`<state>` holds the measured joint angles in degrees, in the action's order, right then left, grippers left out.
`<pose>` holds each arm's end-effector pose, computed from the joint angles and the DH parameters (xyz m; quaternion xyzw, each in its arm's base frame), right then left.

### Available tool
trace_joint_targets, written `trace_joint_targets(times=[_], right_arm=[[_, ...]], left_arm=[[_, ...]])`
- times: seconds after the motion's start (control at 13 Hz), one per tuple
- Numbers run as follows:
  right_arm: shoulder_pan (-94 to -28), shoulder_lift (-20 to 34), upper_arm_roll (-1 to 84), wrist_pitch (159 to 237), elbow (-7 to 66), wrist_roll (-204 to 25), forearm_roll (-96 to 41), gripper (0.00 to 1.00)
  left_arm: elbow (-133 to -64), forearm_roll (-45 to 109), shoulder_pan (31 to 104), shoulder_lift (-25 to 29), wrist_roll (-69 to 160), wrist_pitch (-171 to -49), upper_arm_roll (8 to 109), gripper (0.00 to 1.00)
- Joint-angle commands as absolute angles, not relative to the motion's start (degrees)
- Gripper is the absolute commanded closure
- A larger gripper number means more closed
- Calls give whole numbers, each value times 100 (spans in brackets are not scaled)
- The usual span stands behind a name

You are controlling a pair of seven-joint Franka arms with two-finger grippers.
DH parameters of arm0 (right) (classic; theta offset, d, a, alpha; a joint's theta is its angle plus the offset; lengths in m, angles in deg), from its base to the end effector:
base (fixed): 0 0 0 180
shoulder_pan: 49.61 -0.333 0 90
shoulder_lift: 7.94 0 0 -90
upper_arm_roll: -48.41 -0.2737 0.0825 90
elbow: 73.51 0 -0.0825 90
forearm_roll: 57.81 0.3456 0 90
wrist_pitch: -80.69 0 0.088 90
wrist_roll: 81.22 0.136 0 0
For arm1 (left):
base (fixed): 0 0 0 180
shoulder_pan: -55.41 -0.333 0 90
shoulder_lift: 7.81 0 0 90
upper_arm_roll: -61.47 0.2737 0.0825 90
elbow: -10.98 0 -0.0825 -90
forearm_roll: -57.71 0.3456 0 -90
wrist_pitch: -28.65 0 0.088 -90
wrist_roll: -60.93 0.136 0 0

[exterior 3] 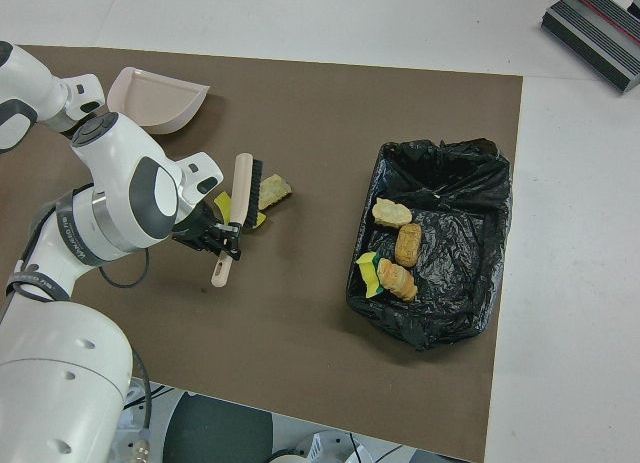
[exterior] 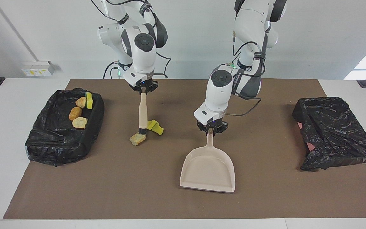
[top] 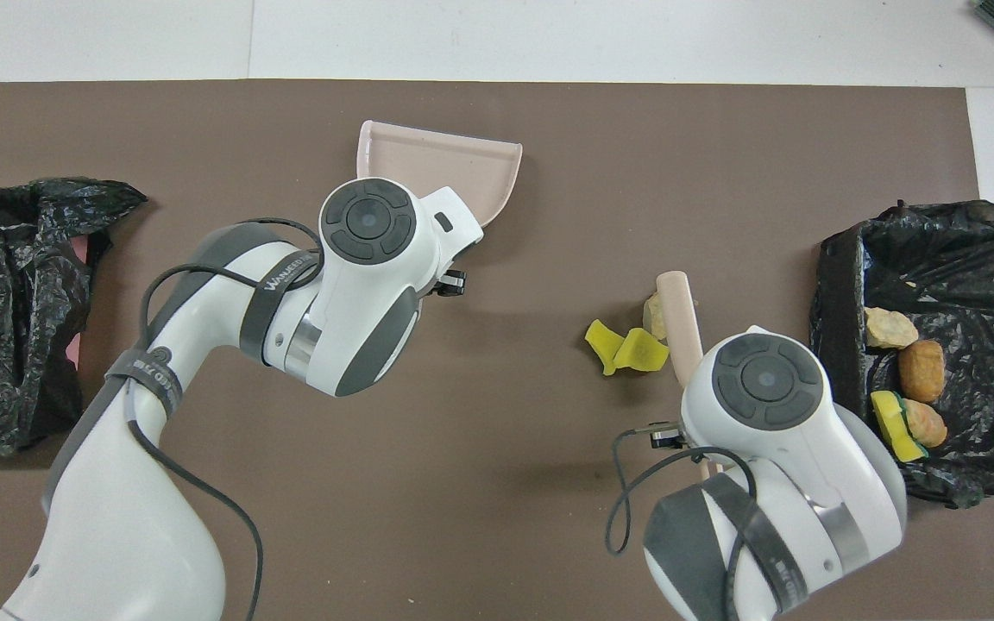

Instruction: Sweep and dump trash in bin

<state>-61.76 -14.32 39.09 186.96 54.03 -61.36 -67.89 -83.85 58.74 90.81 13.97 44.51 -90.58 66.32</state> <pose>0.4172 0.1441 0.3530 0.9863 0.0476 -0.0903 0.1294 0.5310 -0.3166 0.3445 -0.9909 0.1304 -0.0309 0.0122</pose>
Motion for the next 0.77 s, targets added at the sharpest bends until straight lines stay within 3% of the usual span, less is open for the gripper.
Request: trace_joint_targets(times=[0.0,0.46,0.69], right_arm=[[-5806,-1217,3821,18739,5463,-6451,-7441,100],[-5593,-997,3804,18791,5525,-7459,-7013,100],[-5672,-943,3804,18669,5525,-7516,-6592,100]], left_arm=[[-8412,6026,8917,1003,5342,-8448,6648,100],[-8473,6087,8336,318,8848,-7103,6640,100],[-8920,6167,8362,72,10000,-7215,6631,100]])
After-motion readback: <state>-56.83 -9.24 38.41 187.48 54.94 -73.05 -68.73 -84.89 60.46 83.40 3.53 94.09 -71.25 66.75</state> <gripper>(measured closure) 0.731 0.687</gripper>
